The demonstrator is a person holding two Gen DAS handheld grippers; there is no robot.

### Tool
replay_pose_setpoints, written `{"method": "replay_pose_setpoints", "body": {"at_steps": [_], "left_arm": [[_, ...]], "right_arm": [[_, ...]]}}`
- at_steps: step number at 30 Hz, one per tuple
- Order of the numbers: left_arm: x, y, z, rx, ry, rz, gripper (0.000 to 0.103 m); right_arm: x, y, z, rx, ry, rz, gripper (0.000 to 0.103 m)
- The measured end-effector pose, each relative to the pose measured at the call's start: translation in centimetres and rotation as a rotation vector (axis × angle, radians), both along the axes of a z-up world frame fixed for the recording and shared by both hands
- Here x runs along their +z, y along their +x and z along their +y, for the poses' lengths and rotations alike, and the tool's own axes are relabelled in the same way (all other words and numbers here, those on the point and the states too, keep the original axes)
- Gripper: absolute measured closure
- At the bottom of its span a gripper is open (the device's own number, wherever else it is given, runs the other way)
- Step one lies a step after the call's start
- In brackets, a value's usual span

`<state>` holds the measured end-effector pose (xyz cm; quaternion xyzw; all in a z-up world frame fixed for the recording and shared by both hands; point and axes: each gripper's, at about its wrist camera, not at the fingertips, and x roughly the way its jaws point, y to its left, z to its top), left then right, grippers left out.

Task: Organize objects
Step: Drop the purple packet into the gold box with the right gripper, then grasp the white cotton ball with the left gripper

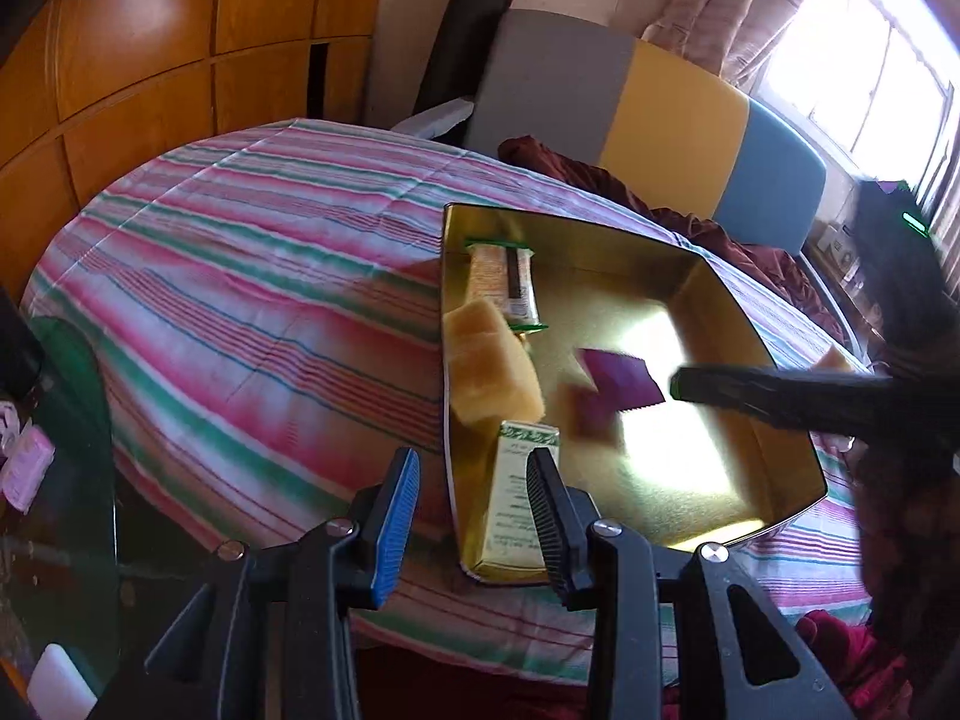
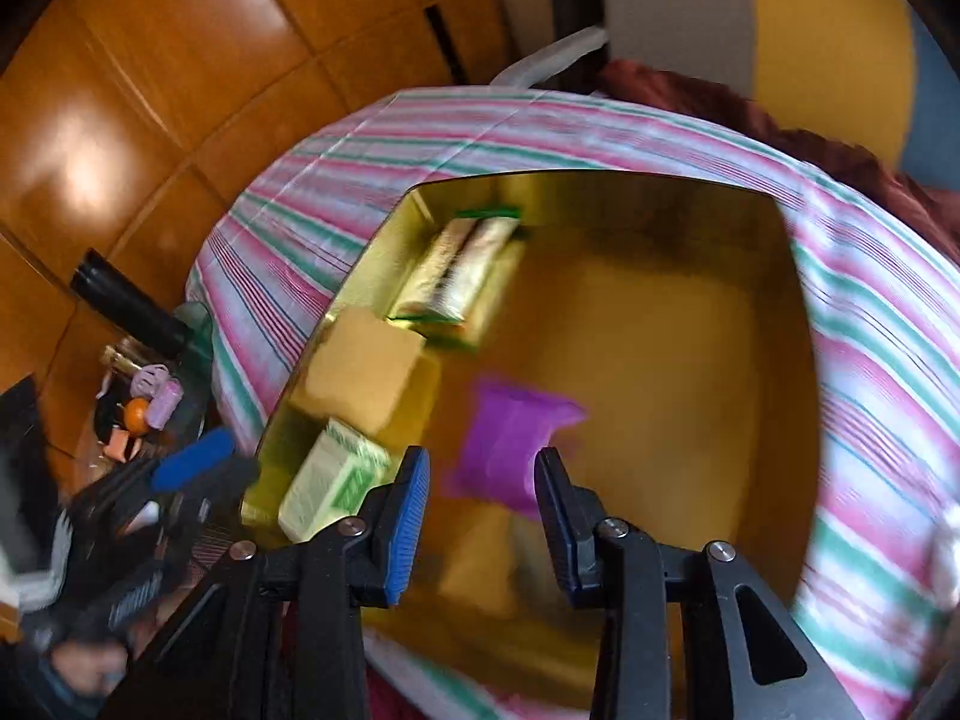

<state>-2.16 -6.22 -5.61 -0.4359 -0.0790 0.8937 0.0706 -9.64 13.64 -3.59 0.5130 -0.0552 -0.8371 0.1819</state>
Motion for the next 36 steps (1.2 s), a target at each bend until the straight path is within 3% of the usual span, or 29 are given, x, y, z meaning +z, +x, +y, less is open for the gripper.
{"method": "replay_pose_setpoints", "body": {"at_steps": [5, 11, 13, 17, 20, 23, 29, 36], "left_arm": [[-0.2, 0.0, -0.6, 0.008, 0.015, -0.001, 0.066], [-0.8, -0.4, -1.0, 0.022, 0.015, -0.016, 0.066], [-0.9, -0.4, -0.9, 0.028, 0.011, -0.019, 0.066], [-0.7, -0.3, -0.7, 0.031, 0.001, -0.006, 0.066], [-0.7, -0.2, -0.2, 0.018, -0.008, -0.008, 0.066], [-0.6, -0.1, 0.5, 0.002, -0.016, -0.010, 0.066], [0.4, 0.1, 2.4, -0.052, -0.032, 0.017, 0.066], [2.1, 0.2, 6.0, -0.157, -0.058, 0.053, 0.066]], "right_arm": [[-2.1, -3.4, -3.8, 0.024, 0.056, -0.022, 0.069], [-2.3, -3.0, -3.8, 0.028, 0.021, -0.023, 0.068], [-2.5, -2.8, -3.4, 0.016, 0.015, -0.026, 0.062], [-1.8, -1.5, -2.2, -0.025, 0.010, 0.023, 0.032], [-1.0, -0.4, -1.0, -0.073, 0.020, 0.080, 0.019], [-0.1, 0.9, 0.4, -0.108, 0.036, 0.140, 0.000], [1.2, 3.3, 4.8, -0.201, 0.040, 0.192, 0.000], [2.1, 5.9, 14.7, -0.399, 0.018, 0.174, 0.000]]}}
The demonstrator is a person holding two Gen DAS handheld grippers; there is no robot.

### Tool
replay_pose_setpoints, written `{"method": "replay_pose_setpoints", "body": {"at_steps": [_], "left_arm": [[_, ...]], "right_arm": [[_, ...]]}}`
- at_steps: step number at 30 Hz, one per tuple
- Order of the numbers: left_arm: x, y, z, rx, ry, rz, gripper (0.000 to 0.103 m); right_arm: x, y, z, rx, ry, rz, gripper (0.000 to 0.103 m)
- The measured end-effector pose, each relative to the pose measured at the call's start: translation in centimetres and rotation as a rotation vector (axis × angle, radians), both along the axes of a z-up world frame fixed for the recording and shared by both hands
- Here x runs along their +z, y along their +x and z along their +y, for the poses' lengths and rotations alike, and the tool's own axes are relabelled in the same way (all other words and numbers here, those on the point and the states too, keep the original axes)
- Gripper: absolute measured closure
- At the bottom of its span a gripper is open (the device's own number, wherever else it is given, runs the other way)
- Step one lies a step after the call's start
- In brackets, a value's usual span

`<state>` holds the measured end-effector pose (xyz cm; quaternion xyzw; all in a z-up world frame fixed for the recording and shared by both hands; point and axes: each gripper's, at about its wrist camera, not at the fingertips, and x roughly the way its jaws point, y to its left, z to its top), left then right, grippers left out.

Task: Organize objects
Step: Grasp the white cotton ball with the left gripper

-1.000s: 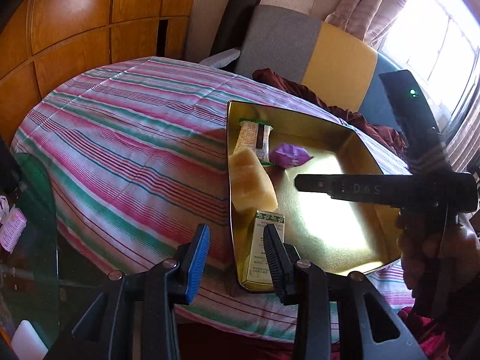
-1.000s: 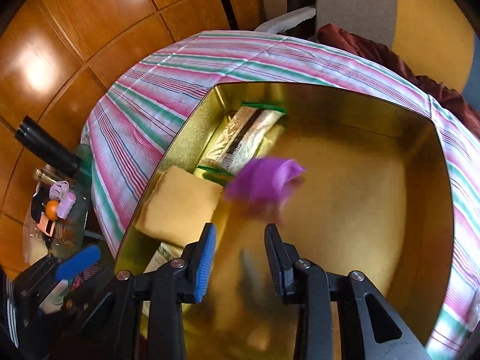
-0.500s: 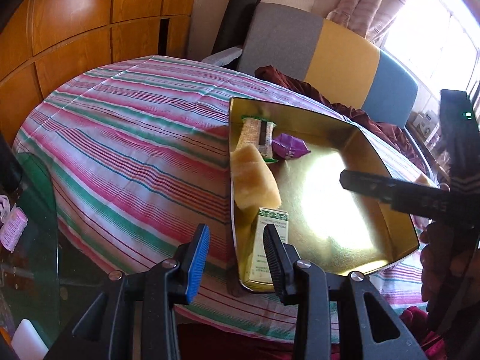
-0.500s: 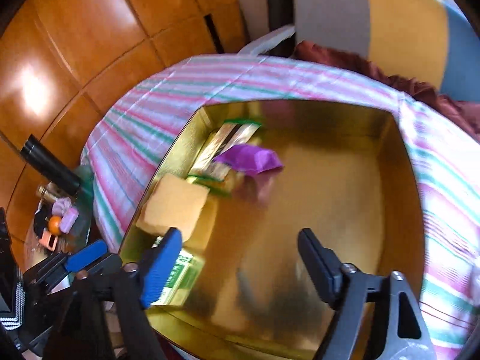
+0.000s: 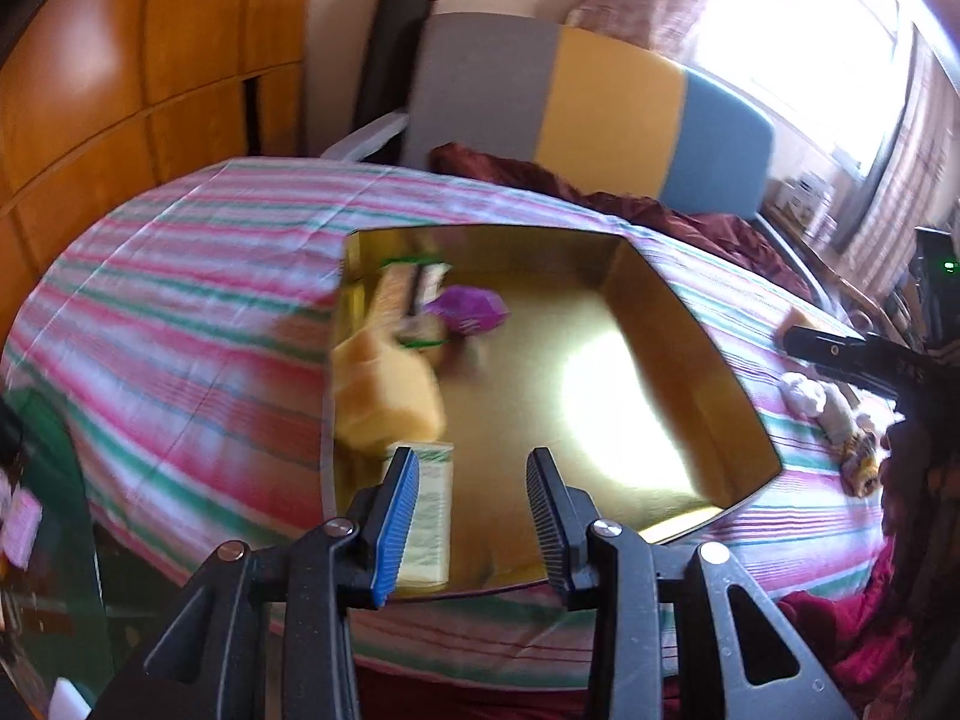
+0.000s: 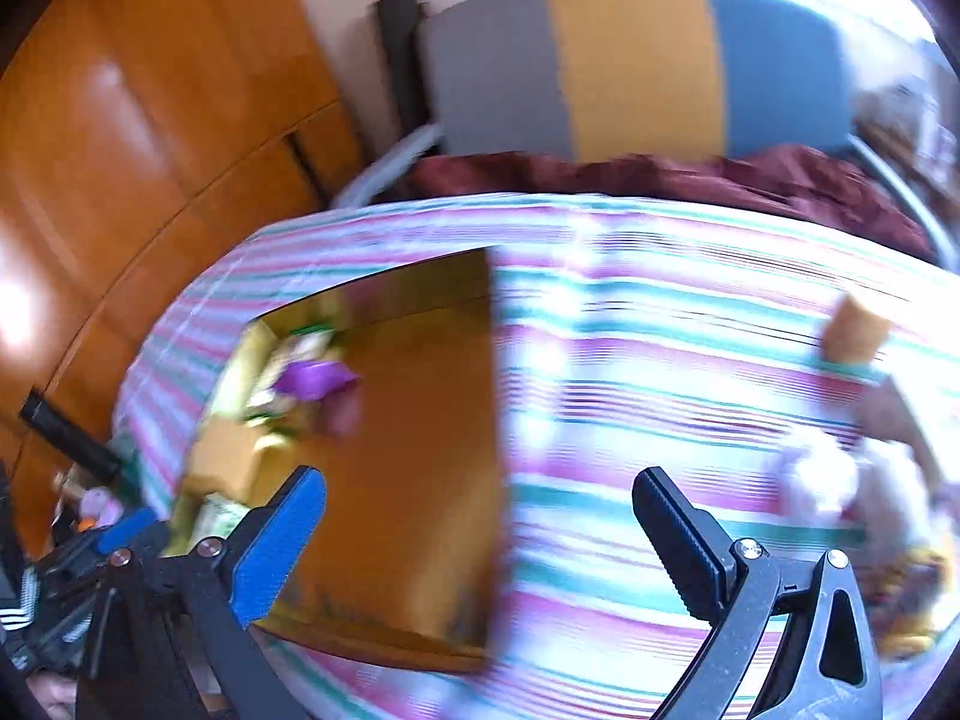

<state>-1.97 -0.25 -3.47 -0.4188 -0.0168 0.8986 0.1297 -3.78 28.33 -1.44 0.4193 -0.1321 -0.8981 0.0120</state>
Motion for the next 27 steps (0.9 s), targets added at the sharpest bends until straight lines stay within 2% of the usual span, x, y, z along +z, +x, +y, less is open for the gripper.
{"method": "replay_pose_setpoints", "body": {"at_steps": [4, 10, 12, 14, 16, 20, 23, 27], "left_arm": [[1.2, 0.1, 3.2, -0.095, -0.008, 0.026, 0.066], [3.0, 0.5, 10.6, -0.282, 0.003, 0.052, 0.066], [3.5, 0.6, 13.8, -0.360, 0.019, 0.050, 0.066], [3.8, 0.6, 16.6, -0.417, 0.031, 0.042, 0.066], [3.8, 0.6, 19.5, -0.478, 0.051, 0.024, 0.066], [2.7, -0.1, 25.2, -0.542, 0.067, -0.028, 0.066], [1.1, -1.8, 28.4, -0.550, 0.115, -0.104, 0.066], [-1.2, -4.1, 31.1, -0.503, 0.155, -0.178, 0.066]], "right_arm": [[0.8, 1.9, 7.3, -0.140, 0.039, -0.010, 0.000], [1.9, 6.8, 19.7, -0.499, 0.053, 0.057, 0.000], [1.2, 9.0, 23.2, -0.631, 0.013, 0.075, 0.000], [0.1, 11.0, 26.3, -0.772, -0.100, 0.063, 0.000], [-0.8, 12.5, 28.3, -0.867, -0.228, 0.077, 0.000], [-2.0, 13.2, 29.5, -0.885, -0.341, 0.062, 0.000], [-1.9, 12.9, 29.2, -0.860, -0.353, 0.066, 0.000], [-1.7, 12.4, 28.5, -0.822, -0.359, 0.073, 0.000]]}}
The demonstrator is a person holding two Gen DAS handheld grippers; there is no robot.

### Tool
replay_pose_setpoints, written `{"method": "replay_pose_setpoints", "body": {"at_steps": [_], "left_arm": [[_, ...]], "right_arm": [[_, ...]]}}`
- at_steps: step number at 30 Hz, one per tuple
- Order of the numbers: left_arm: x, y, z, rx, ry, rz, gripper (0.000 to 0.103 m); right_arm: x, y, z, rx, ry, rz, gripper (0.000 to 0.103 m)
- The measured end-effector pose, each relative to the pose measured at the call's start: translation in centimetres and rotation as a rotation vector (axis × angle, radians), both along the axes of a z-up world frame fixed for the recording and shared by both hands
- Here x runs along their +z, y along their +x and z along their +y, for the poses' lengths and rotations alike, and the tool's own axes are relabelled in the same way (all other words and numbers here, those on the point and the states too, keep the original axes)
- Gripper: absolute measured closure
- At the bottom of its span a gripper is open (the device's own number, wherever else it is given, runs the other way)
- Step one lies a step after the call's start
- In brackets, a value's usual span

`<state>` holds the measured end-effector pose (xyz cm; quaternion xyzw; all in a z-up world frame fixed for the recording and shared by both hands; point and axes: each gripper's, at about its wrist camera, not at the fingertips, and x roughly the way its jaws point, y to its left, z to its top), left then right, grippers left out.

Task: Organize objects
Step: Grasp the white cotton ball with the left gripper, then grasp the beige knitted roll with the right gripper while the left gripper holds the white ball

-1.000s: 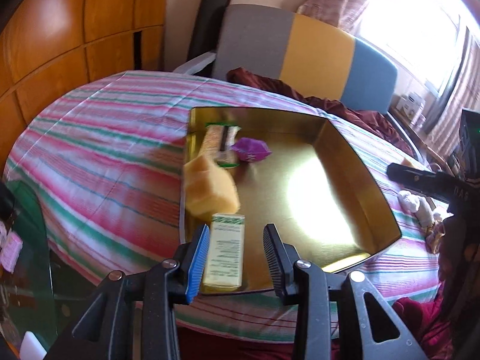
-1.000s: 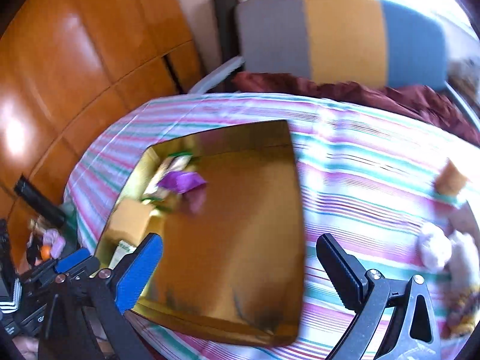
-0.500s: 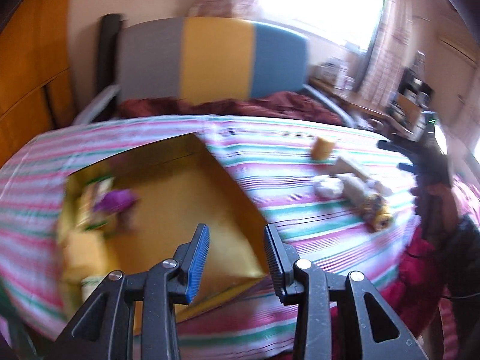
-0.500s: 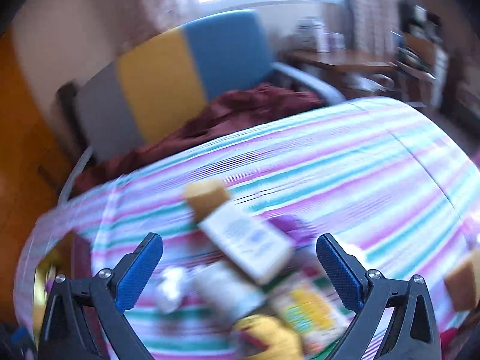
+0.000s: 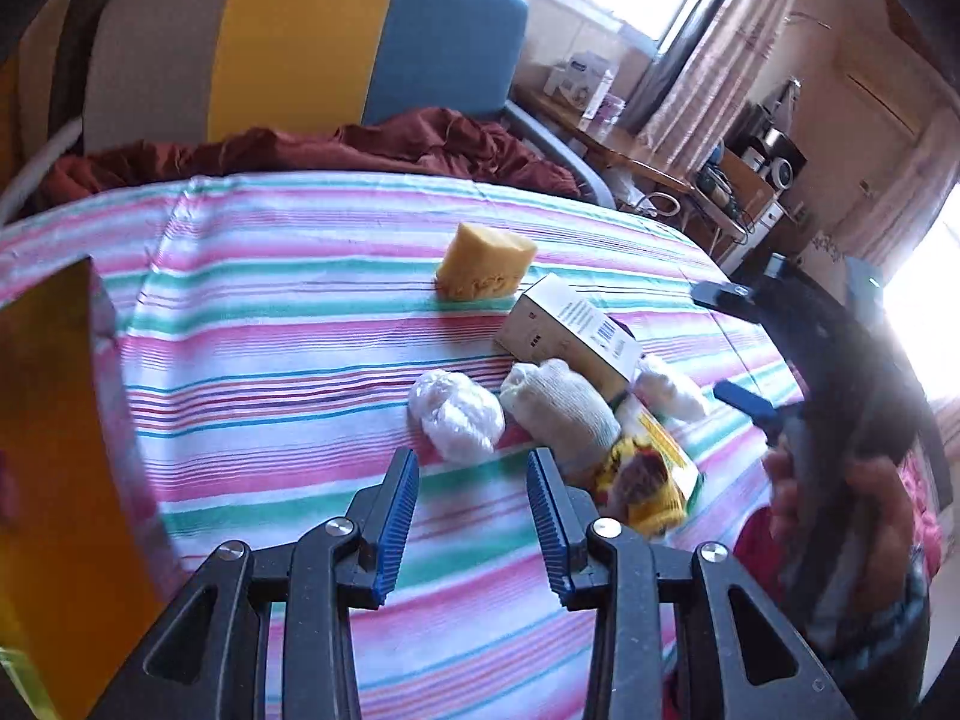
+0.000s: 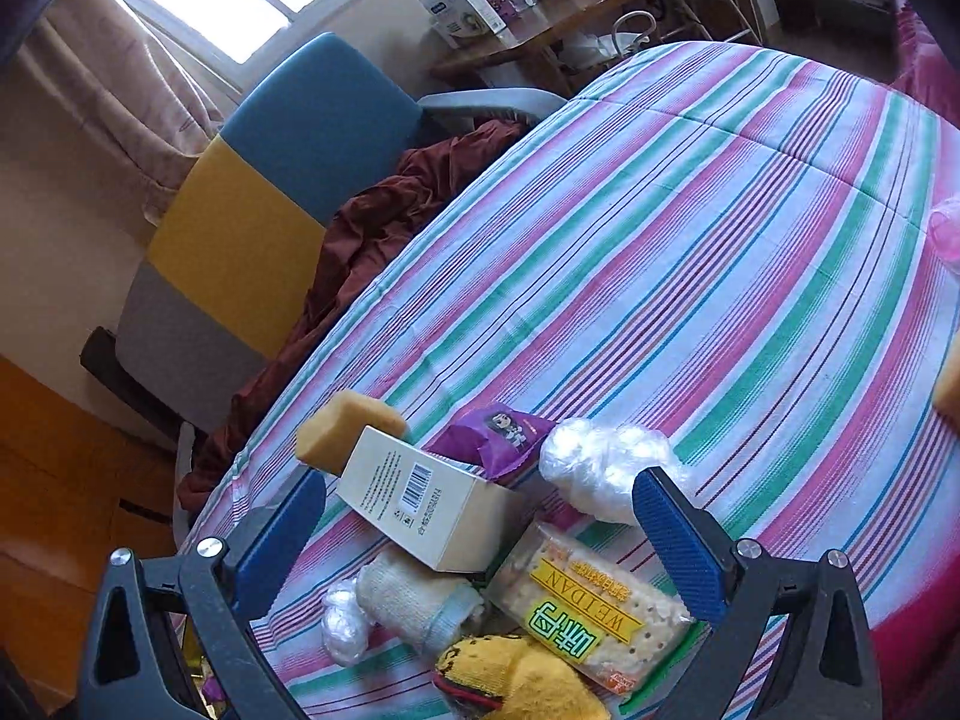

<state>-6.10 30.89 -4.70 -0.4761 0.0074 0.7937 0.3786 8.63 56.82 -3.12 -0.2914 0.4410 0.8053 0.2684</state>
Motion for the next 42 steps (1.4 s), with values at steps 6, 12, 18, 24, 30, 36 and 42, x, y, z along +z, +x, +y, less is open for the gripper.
{"method": "replay_pose_setpoints", "body": {"at_steps": [6, 12, 18, 24, 30, 36, 42], "left_arm": [[-2.7, -3.3, 2.7, 0.083, -0.026, -0.051, 0.063], [-5.0, -5.1, 5.4, 0.065, -0.060, -0.109, 0.060], [-6.6, -3.0, 4.6, 0.024, -0.057, -0.023, 0.067], [-6.2, 0.8, 2.5, -0.038, -0.104, 0.076, 0.067], [-6.3, 5.8, -1.0, -0.130, -0.138, 0.200, 0.068], [-6.3, 7.4, -2.9, -0.158, -0.129, 0.241, 0.068], [-6.5, 7.5, -3.0, -0.154, -0.111, 0.250, 0.068]], "right_arm": [[-0.4, -0.2, 0.0, 0.028, -0.026, 0.018, 0.000], [-0.6, -0.2, 0.3, 0.029, -0.043, 0.032, 0.000], [-0.7, -0.4, 0.4, 0.033, -0.046, 0.026, 0.000], [-0.8, -0.7, 0.4, 0.046, -0.040, 0.011, 0.000], [-1.5, -1.0, 0.4, 0.057, -0.063, -0.017, 0.000], [-1.4, -2.2, -0.6, 0.144, -0.059, -0.023, 0.000], [0.8, -5.0, -4.9, 0.403, 0.041, 0.041, 0.013]]}}
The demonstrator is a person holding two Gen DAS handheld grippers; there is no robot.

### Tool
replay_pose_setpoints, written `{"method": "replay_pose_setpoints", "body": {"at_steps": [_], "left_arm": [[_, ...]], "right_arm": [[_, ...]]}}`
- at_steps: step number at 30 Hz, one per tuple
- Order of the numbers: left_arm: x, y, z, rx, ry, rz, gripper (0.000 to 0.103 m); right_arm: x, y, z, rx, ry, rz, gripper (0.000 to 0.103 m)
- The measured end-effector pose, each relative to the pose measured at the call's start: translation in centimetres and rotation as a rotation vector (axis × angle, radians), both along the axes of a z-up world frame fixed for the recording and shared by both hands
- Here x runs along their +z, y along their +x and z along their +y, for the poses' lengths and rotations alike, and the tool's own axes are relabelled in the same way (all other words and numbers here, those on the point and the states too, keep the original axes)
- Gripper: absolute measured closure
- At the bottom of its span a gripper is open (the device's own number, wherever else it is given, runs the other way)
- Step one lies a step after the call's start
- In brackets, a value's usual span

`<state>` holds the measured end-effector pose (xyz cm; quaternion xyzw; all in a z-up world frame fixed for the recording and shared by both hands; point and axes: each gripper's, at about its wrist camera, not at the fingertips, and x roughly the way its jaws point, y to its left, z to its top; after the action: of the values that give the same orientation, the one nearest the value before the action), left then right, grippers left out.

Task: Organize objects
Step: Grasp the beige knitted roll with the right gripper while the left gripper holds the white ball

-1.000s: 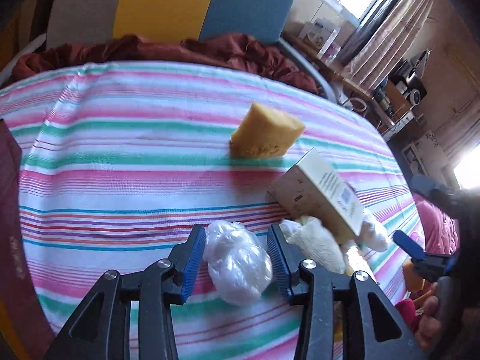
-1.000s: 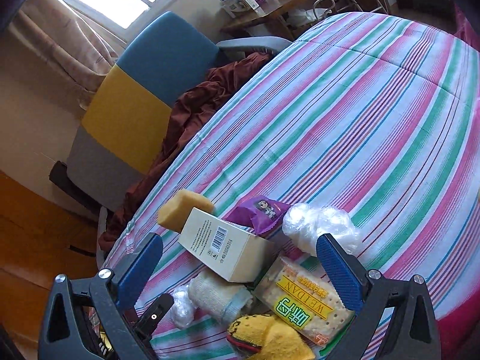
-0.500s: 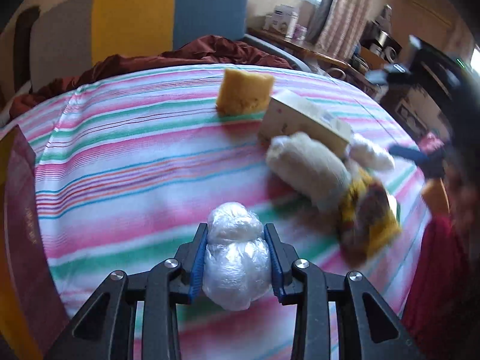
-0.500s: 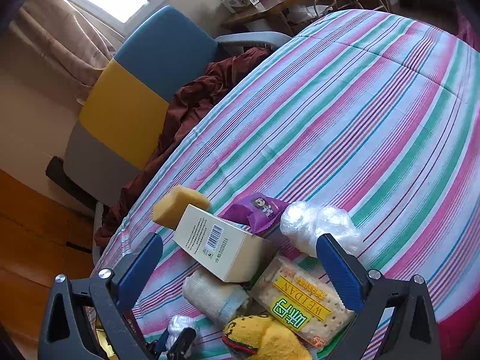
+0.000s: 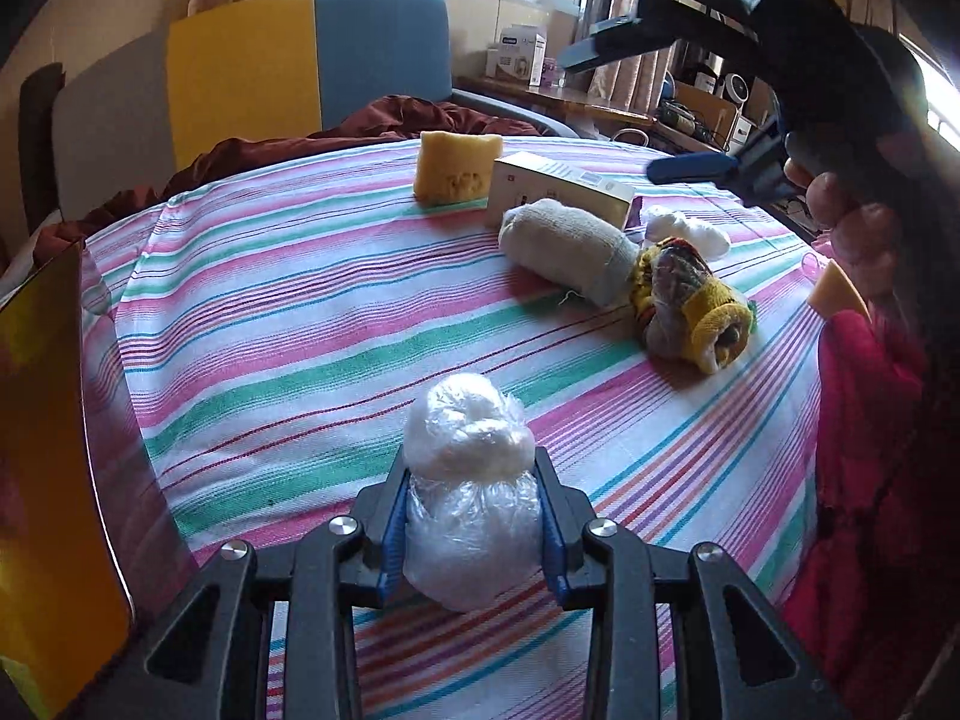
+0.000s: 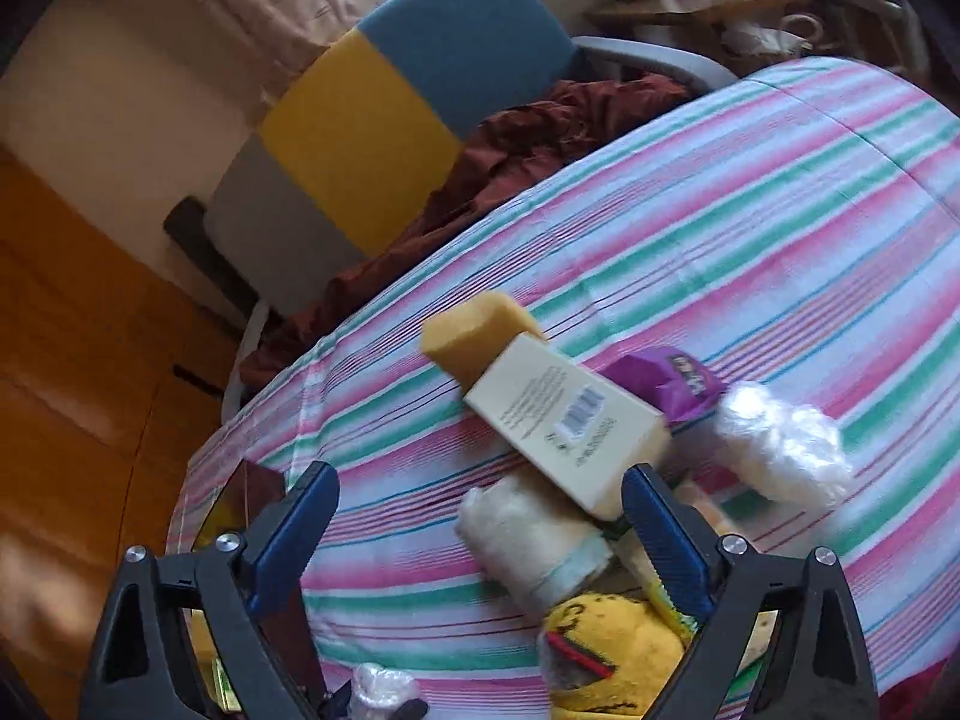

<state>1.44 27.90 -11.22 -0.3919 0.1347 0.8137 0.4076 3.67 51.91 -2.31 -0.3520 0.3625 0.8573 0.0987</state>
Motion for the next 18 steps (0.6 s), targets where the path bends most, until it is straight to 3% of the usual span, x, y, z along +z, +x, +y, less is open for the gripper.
{"method": "replay_pose_setpoints", "body": {"at_steps": [4, 13, 18], "left_arm": [[-0.1, -0.2, 0.0, 0.004, 0.016, -0.016, 0.068], [-0.2, -0.4, -0.3, 0.008, 0.048, -0.033, 0.068], [-0.4, -0.5, -0.5, 0.008, 0.060, -0.039, 0.067]], "right_arm": [[-0.3, -1.9, -3.0, 0.149, 0.065, -0.050, 0.027], [-5.4, -5.3, -4.0, 0.173, 0.318, -0.388, 0.027], [-7.4, -6.4, -4.7, 0.229, 0.399, -0.483, 0.043]]}}
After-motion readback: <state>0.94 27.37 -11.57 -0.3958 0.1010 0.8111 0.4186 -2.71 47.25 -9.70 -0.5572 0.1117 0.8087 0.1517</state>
